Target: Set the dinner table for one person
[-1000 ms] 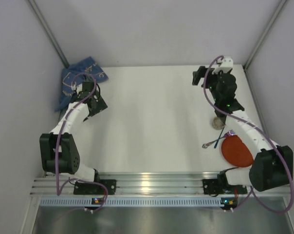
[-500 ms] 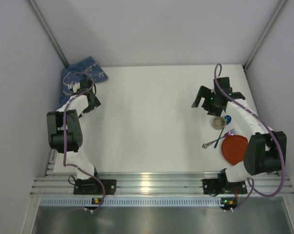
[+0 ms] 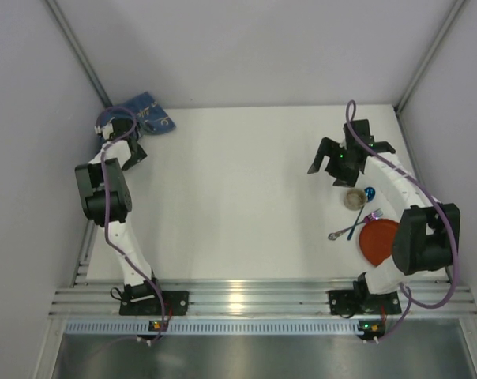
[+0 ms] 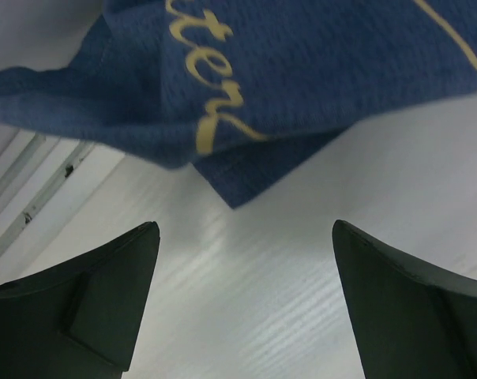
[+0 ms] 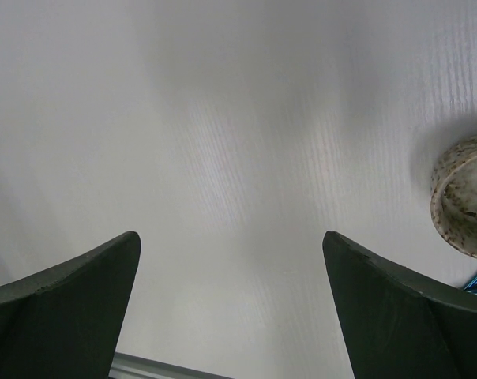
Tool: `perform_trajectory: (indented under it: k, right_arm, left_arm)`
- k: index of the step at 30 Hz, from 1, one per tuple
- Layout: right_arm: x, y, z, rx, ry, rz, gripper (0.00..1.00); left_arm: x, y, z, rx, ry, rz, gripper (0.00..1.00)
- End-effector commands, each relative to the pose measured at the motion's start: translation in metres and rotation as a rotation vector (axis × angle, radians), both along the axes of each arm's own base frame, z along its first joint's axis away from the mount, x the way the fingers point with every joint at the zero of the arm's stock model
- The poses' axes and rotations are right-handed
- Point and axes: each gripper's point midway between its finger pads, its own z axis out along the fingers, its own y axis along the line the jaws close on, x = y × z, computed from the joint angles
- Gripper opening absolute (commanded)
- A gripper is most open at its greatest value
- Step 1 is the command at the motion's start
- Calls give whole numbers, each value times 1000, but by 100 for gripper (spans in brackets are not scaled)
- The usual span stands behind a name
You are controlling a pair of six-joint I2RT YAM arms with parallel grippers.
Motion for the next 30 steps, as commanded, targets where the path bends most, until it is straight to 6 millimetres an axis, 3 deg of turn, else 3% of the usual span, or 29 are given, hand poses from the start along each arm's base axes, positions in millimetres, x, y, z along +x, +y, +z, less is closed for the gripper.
perform_trajectory:
  k: [1, 2, 4, 5, 6, 8, 9, 11, 13, 15, 22, 23, 26, 27, 28, 29, 30]
  right_arm:
    - [7, 6, 12, 10, -14, 9, 100]
    - [8, 6, 10, 11, -6, 12, 100]
    - [11, 10, 3, 22, 22, 31, 100]
    - [11, 11, -1, 23, 37, 34, 100]
    - [13, 14, -5, 32, 58, 38, 100]
    - [14, 16, -8, 36, 80, 45, 100]
    - [16, 18, -8, 38, 84, 49, 100]
    - [17, 16, -8, 29, 84, 51, 100]
    - [17, 13, -10, 7, 83, 53, 100]
    - [18, 10, -10, -9, 80, 58, 100]
    - [9, 5, -19, -35, 107, 48, 100]
    - [8, 4, -20, -37, 110, 45, 100]
    - [5, 3, -24, -43, 121, 44, 100]
    - [4, 2, -25, -47, 122, 44, 100]
    - [3, 2, -25, -48, 124, 42, 100]
    - [3, 1, -26, -50, 123, 44, 100]
    - [4, 1, -24, -53, 116, 44, 100]
  left_arm:
    - [20, 14, 1, 26, -16, -18, 95]
    - [27, 17, 5, 35, -25, -15, 95]
    - [31, 18, -10, 27, 2, -2, 95]
    - [38, 19, -5, 23, -6, 4, 95]
    - [40, 19, -18, 15, 19, 9, 95]
    - [46, 24, -15, 23, 33, 25, 93]
    - [46, 24, -27, 21, 59, 30, 93]
    - [52, 24, -25, 12, 57, 27, 84]
    - [49, 23, -29, 0, 69, 39, 74]
    - [43, 21, -29, -8, 70, 44, 70]
    - [5, 3, -51, -81, 106, 75, 69]
    - [3, 1, -53, -91, 111, 72, 65]
    - [-4, -2, -64, -106, 143, 70, 41]
    - [-8, -3, -74, -118, 173, 73, 27]
    - [-4, 1, -71, -119, 174, 85, 21]
    - [-10, 4, -80, -128, 211, 96, 17]
    - [-9, 3, -83, -149, 216, 95, 4]
